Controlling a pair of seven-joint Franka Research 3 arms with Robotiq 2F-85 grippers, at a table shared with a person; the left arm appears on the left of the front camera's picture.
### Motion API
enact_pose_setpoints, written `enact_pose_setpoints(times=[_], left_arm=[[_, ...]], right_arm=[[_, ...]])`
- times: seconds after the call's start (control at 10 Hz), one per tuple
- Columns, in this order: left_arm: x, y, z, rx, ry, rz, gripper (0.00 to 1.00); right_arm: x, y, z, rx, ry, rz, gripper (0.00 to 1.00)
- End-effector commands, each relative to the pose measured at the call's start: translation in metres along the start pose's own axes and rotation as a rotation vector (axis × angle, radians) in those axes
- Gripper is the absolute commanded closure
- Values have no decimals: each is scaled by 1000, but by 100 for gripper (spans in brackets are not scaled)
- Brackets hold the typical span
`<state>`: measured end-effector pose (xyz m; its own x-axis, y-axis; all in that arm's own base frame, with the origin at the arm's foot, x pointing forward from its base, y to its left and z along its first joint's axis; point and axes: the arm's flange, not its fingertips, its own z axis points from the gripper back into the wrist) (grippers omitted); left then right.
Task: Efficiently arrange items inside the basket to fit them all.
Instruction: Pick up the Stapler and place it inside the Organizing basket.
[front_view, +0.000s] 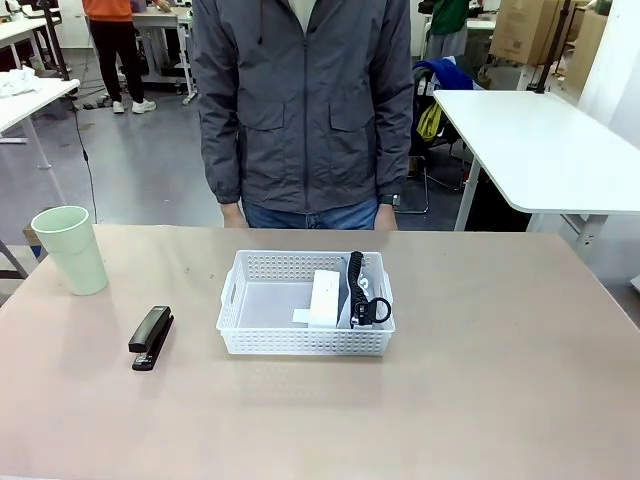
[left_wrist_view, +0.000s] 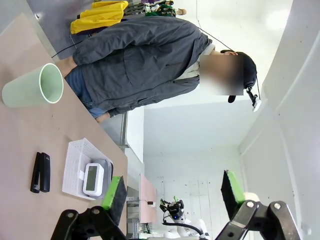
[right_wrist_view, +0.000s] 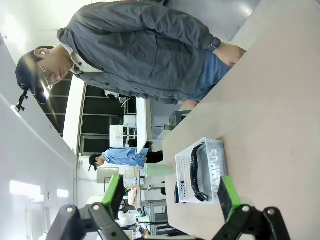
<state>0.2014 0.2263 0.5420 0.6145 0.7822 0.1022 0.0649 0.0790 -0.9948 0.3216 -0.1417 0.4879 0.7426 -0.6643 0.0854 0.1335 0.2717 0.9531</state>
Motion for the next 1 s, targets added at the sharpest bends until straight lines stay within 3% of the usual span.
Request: enact_pose_setpoints(times=[0.0,0.4,0.5,0.6,0.7,0.9], left_arm=[[-1,-1,1,-9,5,-13,0],[0,0,0,0,0,0,0],[-24,-20,-18,156,57,-125,0],[-46,-43,-36,219,122,-232,0],[-64,-64,-53,278,183,-311,0],[-93,-87,-106,539,310,-392,0]], right_arm=[[0,5,0,26,-5,-19,0],[0,5,0,26,-5,-19,0],[0,5,0,26,-5,-19,0],[0,5,0,26,-5,-19,0],[0,5,0,26,-5,-19,0],[0,5,0,26,-5,-19,0]])
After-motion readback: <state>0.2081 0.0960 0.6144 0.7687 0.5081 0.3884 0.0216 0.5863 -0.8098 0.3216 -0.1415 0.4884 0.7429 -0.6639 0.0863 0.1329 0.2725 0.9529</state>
